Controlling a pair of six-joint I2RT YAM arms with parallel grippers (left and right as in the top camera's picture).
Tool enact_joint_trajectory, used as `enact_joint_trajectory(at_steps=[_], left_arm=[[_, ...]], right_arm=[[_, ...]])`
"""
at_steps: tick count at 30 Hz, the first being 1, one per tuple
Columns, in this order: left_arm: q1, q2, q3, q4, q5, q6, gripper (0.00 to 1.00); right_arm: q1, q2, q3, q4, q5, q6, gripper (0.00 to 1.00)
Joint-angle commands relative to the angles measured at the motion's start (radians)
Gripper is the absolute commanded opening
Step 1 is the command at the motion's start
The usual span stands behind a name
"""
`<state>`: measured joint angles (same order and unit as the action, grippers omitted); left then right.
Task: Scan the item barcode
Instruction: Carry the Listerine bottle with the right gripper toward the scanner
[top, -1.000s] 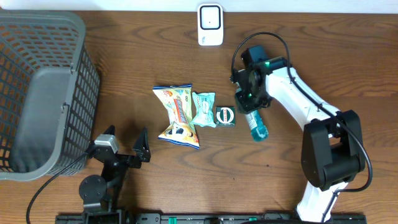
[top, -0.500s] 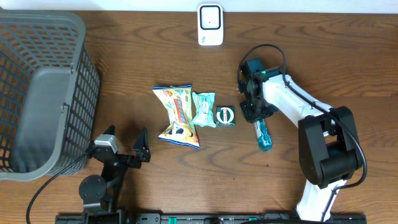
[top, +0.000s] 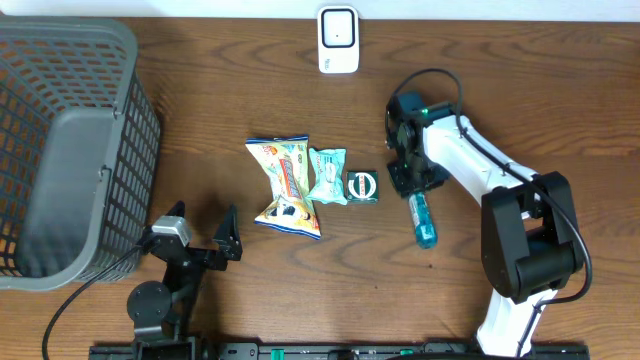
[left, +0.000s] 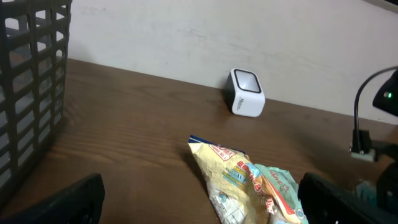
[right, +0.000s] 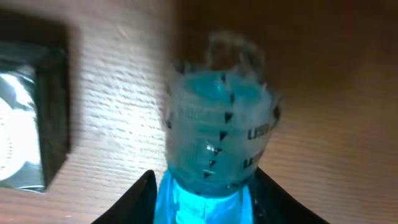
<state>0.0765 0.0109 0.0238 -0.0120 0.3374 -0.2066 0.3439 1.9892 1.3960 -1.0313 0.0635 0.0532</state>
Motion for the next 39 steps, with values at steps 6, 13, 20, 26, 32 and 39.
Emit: enact_joint_trajectory(at_steps=[6,13,20,26,32,39], left_arm=[[-0.003,-0.007,-0.019,-0.032,0.009,0.002,0.98],[-0.003,-0.007,-0.019,-0.032,0.009,0.002,0.98],[-0.003,-0.007,-0.019,-0.032,0.009,0.002,0.98],[-0.003,-0.007,-0.019,-0.032,0.009,0.002,0.98],[-0.003,-0.007,-0.019,-0.032,0.009,0.002,0.98],[-0.003,-0.007,-0.019,-0.032,0.009,0.002,0.98]], right_arm=[[0.010,-0.005,0.036,-0.018,-0.063,0.022,0.41],[0.010,0.041,0.036,-0.052,-0.061,0.032,0.40],[0.010,0.141,0.037,-0.089,-0.009,0.048,0.35],[0.010,0.189,0.037,-0.089,-0.001,0.048,0.22],[0.010,0.192,0.037,-0.089,0.014,0.055,0.15],[0.008,0.209,0.036,-0.072,0.010,0.055,0.01]])
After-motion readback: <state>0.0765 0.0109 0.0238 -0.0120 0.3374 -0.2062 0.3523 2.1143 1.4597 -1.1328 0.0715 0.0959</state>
